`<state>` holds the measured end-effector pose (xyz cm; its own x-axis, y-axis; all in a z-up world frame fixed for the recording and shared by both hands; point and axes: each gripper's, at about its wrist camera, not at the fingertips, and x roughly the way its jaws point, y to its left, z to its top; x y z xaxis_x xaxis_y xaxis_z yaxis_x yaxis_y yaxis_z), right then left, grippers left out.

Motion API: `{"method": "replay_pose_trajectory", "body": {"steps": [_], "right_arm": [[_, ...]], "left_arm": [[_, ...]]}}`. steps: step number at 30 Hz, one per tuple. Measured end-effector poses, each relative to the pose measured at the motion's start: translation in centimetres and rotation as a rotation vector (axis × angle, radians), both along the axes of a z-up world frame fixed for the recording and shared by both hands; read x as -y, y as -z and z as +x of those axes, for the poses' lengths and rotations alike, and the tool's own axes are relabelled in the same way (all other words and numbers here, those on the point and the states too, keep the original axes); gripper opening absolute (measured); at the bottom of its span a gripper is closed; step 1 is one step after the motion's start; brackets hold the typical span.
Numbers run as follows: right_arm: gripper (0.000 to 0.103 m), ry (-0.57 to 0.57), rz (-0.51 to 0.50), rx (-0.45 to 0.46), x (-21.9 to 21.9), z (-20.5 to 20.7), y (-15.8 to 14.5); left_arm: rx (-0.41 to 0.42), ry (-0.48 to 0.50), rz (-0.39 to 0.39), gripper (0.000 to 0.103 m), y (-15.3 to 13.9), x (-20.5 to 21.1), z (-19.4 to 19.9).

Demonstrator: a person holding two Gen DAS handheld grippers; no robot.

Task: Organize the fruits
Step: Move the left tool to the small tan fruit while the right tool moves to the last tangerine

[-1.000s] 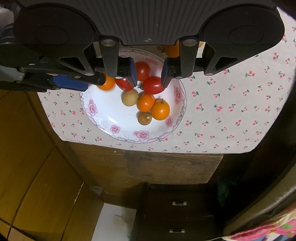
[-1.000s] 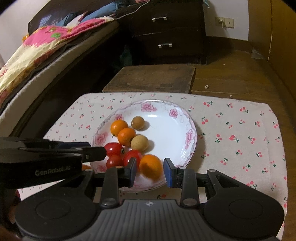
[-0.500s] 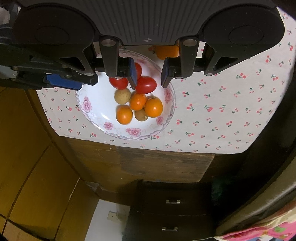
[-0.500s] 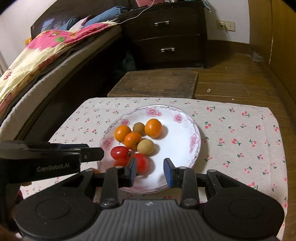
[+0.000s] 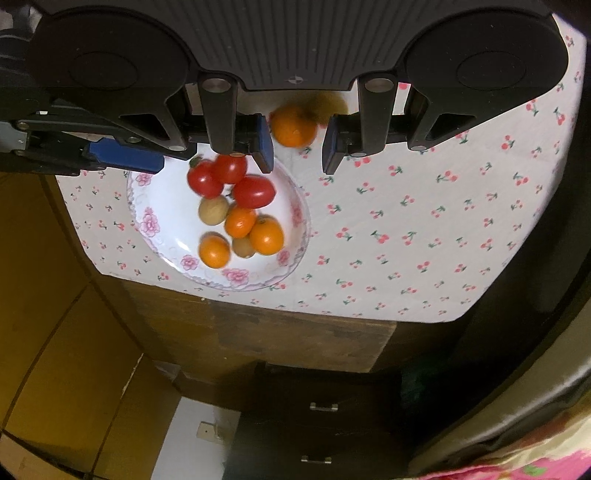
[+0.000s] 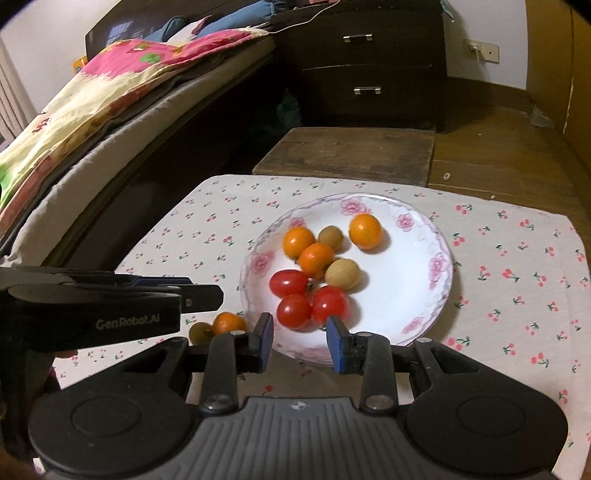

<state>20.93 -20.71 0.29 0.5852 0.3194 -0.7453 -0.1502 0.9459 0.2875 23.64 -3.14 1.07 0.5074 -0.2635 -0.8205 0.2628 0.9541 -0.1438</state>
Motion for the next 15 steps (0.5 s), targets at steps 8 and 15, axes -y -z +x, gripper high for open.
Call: {"method": "replay_pose_trajectory", "body": {"steps": [8, 15], "right_arm": [[0.033, -0.033, -0.006, -0.015, -1.2, -0.1, 0.4], [0.033, -0.040, -0.007, -0.019, -1.5, -0.2, 0.5]], "left_arm": [[-0.010, -0.001, 0.012, 0.037, 0.4, -0.4, -0.4], [-0.008, 0.008, 0.019, 0.038, 0.5, -0.3, -0.6]]}}
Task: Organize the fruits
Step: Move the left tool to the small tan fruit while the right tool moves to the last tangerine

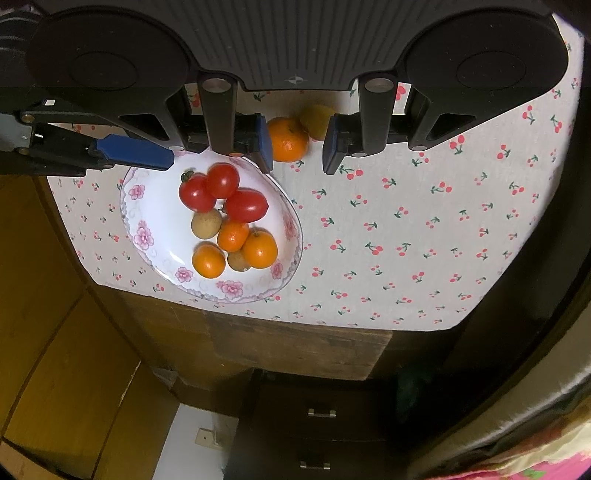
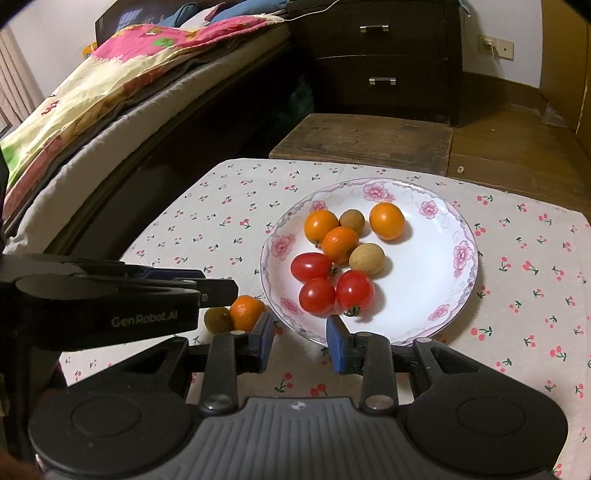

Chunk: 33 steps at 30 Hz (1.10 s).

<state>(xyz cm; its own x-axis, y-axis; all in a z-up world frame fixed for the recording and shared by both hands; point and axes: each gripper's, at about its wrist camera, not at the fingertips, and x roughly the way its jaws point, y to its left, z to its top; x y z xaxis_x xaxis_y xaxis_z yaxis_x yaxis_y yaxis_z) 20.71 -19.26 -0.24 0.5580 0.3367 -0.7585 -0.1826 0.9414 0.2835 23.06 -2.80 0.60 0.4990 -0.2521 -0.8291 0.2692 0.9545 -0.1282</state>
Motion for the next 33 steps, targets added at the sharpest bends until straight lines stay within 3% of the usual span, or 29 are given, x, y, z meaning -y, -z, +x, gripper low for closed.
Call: {"method": "replay_pose_trajectory", "body": {"steps": [33], "right_arm": [[0.033, -0.005, 0.024, -0.018, -0.3, -0.1, 0.1]], "left_arm": [[-0.065, 0.022, 0.026, 0.041, 2.3, -1.2, -0.1]]}}
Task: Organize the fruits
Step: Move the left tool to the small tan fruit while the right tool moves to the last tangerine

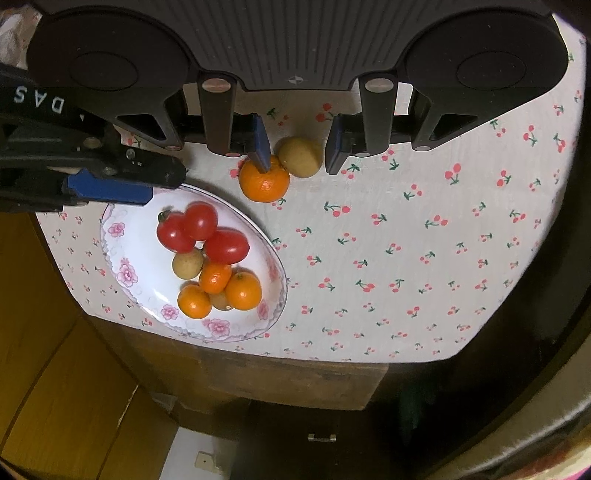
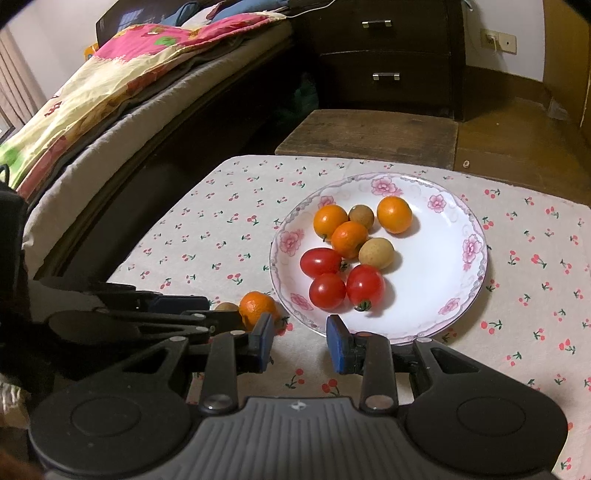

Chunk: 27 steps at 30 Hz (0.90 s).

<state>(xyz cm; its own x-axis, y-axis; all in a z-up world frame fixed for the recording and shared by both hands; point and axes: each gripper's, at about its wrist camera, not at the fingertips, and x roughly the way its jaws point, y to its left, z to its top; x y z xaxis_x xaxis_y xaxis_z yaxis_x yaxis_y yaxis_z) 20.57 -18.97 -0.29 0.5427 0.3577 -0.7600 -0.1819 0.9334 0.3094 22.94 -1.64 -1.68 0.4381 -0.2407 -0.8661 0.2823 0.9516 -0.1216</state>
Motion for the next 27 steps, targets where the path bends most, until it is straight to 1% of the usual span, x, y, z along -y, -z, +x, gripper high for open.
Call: {"method": "replay_pose_trajectory", "body": {"steps": [9, 15, 18, 23, 27], "right_arm": [[0.033, 0.004, 0.002, -0.009, 0.2, 0.0, 0.2], [0.033, 0.004, 0.003, -0.010, 0.2, 0.0, 0.2], [0.033, 0.001, 0.005, -0.010, 0.1, -0.1, -0.1], [0.033, -0.001, 0.043, -0.022, -0.7, 0.0, -0.5], [0.033, 0.007, 0.065, -0.057, -2.0, 0.3, 0.0]], "left_arm": [[0.009, 0.025, -0.015, 0.043, 0.5, 0.5, 0.7], [0.009, 0.036, 0.000, 0.036, 0.7, 0.5, 0.2], [0.008, 0.036, -0.001, 0.036, 0.6, 0.3, -0.2], [0.003, 0.034, 0.012, 0.035, 0.5, -0.3, -0.9], [-0.011, 0.013, 0.008, 0.035, 0.5, -1.5, -1.4]]}}
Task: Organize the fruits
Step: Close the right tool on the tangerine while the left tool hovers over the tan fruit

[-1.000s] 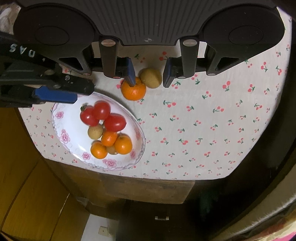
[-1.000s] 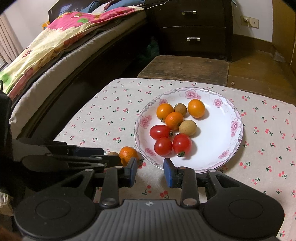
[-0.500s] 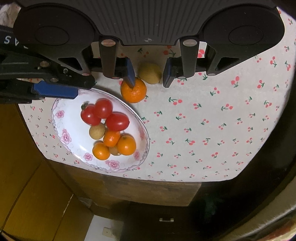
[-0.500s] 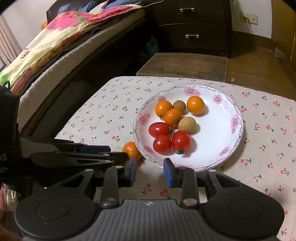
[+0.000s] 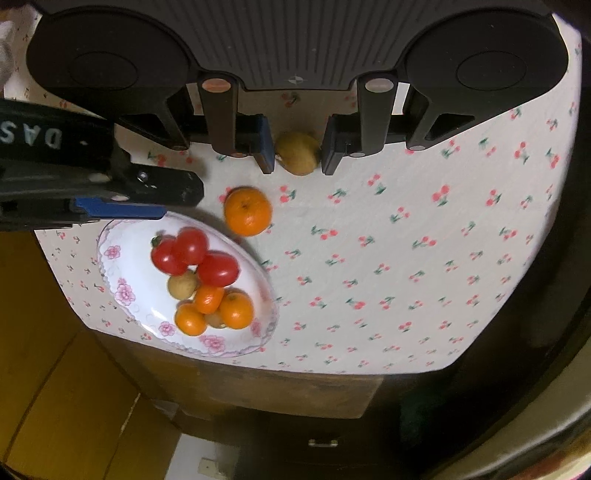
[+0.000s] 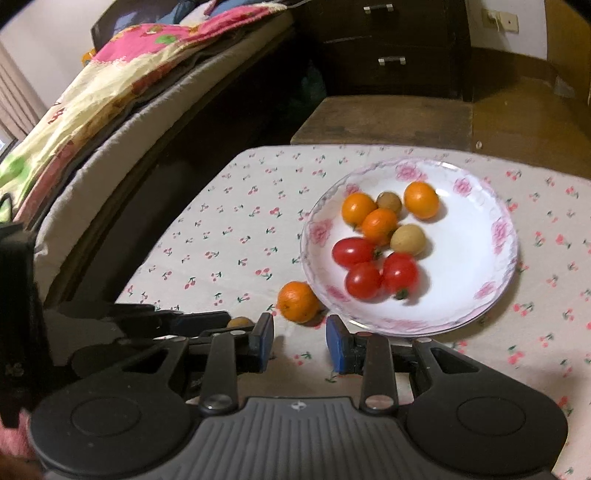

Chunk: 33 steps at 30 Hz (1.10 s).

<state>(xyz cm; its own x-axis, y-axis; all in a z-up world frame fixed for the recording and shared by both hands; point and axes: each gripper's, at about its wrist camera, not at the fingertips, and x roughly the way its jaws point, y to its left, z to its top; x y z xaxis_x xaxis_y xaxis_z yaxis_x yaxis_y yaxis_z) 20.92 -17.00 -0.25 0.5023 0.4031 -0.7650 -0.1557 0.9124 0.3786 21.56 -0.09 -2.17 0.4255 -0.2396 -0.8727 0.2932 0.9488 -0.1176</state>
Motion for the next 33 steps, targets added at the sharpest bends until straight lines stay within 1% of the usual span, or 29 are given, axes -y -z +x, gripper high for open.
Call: {"method": "replay_pose_trajectory", "body": {"steps": [3, 8, 10, 12, 15, 17, 18, 24, 28, 33], "right_arm": [[0.033, 0.013, 0.019, -0.021, -1.0, 0.5, 0.1], [0.033, 0.050, -0.017, -0.037, -2.8, 1.5, 0.0], [0.033, 0.074, -0.045, -0.053, -3.5, 2.0, 0.3], [0.033, 0.099, -0.108, -0.062, -4.3, 2.4, 0.6], [0.034, 0.113, -0.137, -0.088, -4.9, 2.8, 1.1], [0.034, 0.126, -0.161, -0.087, -5.3, 3.2, 1.2], [0.036, 0.131, -0.164, -0.087, -5.5, 3.4, 1.3], [0.037, 0.145, -0.185, -0.088, -6.5, 4.4, 1.0], [0.039, 0.144, -0.203, -0.089, -6.8, 4.2, 1.0], [0.040, 0.160, -0.202, -0.112, -6.5, 4.2, 1.2]], "left_arm": [[-0.007, -0.004, -0.006, 0.035, -0.1, -0.9, -0.5], [-0.019, -0.004, -0.021, 0.035, 0.0, -1.7, -0.9], [-0.025, -0.005, -0.029, 0.035, 0.0, -2.0, -1.0], [-0.028, -0.002, -0.034, 0.035, 0.0, -2.1, -1.1], [-0.028, 0.007, -0.039, 0.035, 0.1, -2.3, -1.1], [-0.034, 0.005, -0.050, 0.035, 0.1, -2.5, -1.1], [-0.036, 0.004, -0.055, 0.036, 0.1, -2.5, -1.0], [-0.057, 0.015, -0.065, 0.036, 0.5, -2.5, -1.1], [-0.064, 0.020, -0.068, 0.036, 0.6, -2.5, -1.3], [-0.066, 0.027, -0.067, 0.036, 0.6, -2.7, -1.7]]}}
